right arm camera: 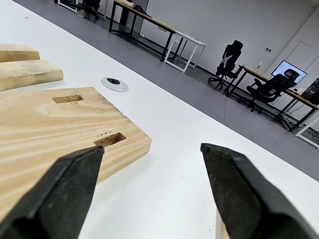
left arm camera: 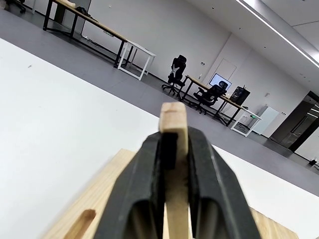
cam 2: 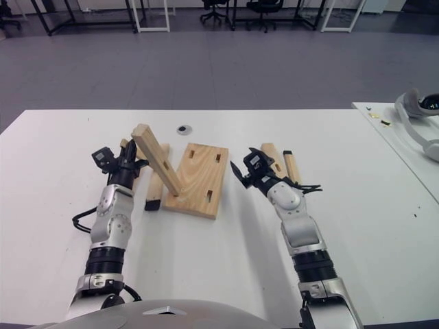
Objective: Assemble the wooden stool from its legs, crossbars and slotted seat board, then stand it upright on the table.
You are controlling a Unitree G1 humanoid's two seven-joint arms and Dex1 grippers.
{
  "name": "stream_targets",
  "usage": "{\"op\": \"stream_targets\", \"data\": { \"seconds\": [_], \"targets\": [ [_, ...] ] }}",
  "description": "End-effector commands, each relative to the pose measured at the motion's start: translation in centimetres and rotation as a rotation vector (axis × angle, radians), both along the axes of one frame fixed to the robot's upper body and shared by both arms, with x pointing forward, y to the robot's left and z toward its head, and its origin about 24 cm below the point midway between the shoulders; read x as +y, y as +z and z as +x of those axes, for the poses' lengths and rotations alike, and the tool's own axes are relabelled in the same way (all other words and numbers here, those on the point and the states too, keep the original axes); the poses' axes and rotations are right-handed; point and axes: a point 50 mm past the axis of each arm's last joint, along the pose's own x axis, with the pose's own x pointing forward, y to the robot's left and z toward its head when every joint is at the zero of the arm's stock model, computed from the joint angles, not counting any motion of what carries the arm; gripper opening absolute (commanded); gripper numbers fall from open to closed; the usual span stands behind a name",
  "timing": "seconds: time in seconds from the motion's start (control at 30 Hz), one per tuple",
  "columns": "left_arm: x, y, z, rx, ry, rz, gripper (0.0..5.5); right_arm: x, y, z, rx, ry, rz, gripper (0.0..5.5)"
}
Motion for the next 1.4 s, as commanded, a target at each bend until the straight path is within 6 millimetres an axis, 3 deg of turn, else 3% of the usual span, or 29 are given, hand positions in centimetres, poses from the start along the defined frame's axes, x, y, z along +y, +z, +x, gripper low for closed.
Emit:
{"op": "stream_targets", "data": {
  "seconds": [0.03, 0.2, 0.37, 0.63, 0.8, 1.17, 1.27, 1.4],
  "targets": [
    [-1.3, -1.1, -0.2, 0.064, -0.011, 0.105, 0.39, 0.1, -0.1, -0.3, 0.001, 0.005, -0.013, 3.62],
    [-2.0, -2.2, -1.6, 0.144, 0.052, 0.179, 0.39, 0.0, -0.2, -0.4, 0.001, -0.001, -0.017, 3.62],
    [-1.4, -2.8, -3.3, 0.19, 0.116, 0.199, 0.39, -0.1, -0.2, -0.5, 0.002, -0.009, -0.017, 3.62],
    [-2.2, -5.6, -5.1, 0.329, -0.006, 0.429, 0.39, -0.5, -0.2, -0.4, -0.007, -0.023, -0.03, 3.62],
    [-1.7, -6.9, -6.6, 0.41, -0.082, 0.51, 0.39, -0.7, -0.4, -0.5, -0.009, -0.035, -0.036, 3.62],
    [-1.6, -2.1, -3.6, 0.364, -0.253, 0.503, 0.39, -0.2, -0.5, -0.4, -0.024, -0.051, -0.027, 3.62],
    [-1.2, -2.6, -3.9, 0.407, -0.249, 0.483, 0.39, -0.1, -0.6, -0.3, -0.027, -0.051, -0.023, 3.62],
    [-1.5, -4.8, -5.4, 0.484, -0.253, 0.468, 0.39, -0.2, -0.6, -0.3, -0.029, -0.056, -0.024, 3.62]
  ]
}}
